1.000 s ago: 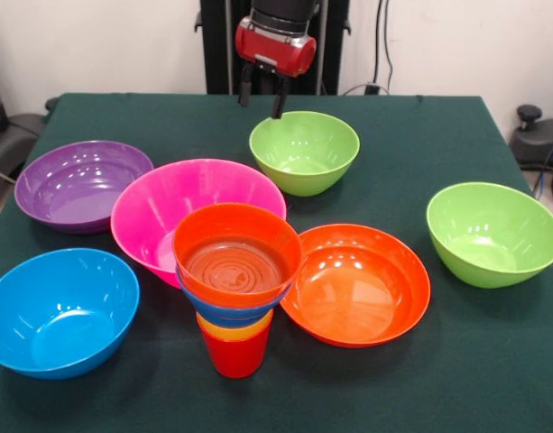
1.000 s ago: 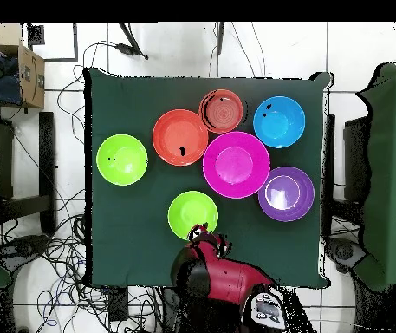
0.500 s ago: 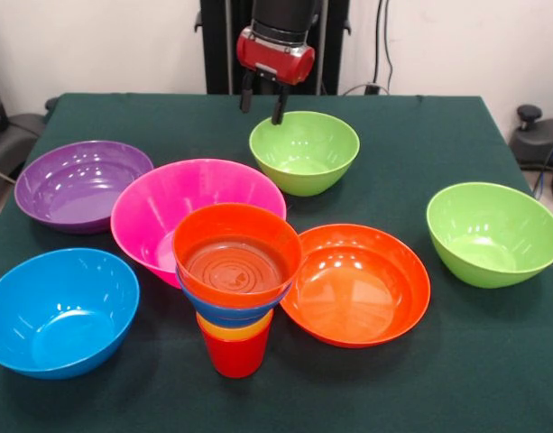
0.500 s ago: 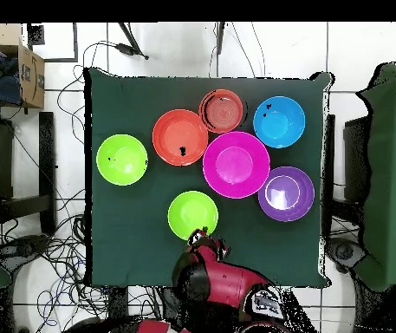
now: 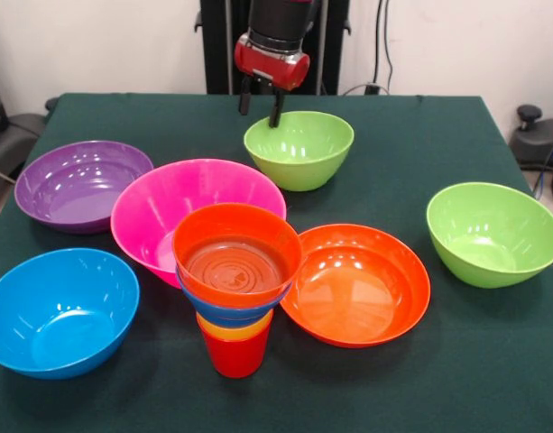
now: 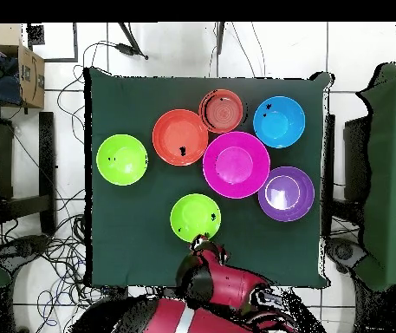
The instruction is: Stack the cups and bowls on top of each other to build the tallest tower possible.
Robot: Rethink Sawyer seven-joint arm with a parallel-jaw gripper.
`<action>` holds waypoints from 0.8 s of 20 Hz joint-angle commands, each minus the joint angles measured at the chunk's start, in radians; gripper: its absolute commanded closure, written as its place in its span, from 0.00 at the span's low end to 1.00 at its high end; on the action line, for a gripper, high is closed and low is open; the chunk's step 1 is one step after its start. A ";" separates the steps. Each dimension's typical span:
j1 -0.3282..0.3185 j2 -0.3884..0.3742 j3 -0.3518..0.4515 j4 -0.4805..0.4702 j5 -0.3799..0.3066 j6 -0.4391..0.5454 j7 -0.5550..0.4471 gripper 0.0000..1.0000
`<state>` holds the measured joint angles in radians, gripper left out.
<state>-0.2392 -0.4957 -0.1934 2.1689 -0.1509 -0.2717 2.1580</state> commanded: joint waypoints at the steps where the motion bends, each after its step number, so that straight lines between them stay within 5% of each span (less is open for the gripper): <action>1: -0.016 0.082 0.107 -0.007 -0.014 -0.066 0.170 0.00; 9: -0.012 0.145 0.118 -0.032 -0.009 -0.159 0.187 0.00; 16: -0.002 0.067 0.130 -0.028 0.012 -0.146 0.182 0.00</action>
<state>-0.2454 -0.4111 -0.1822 2.1700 -0.1504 -0.3945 2.1580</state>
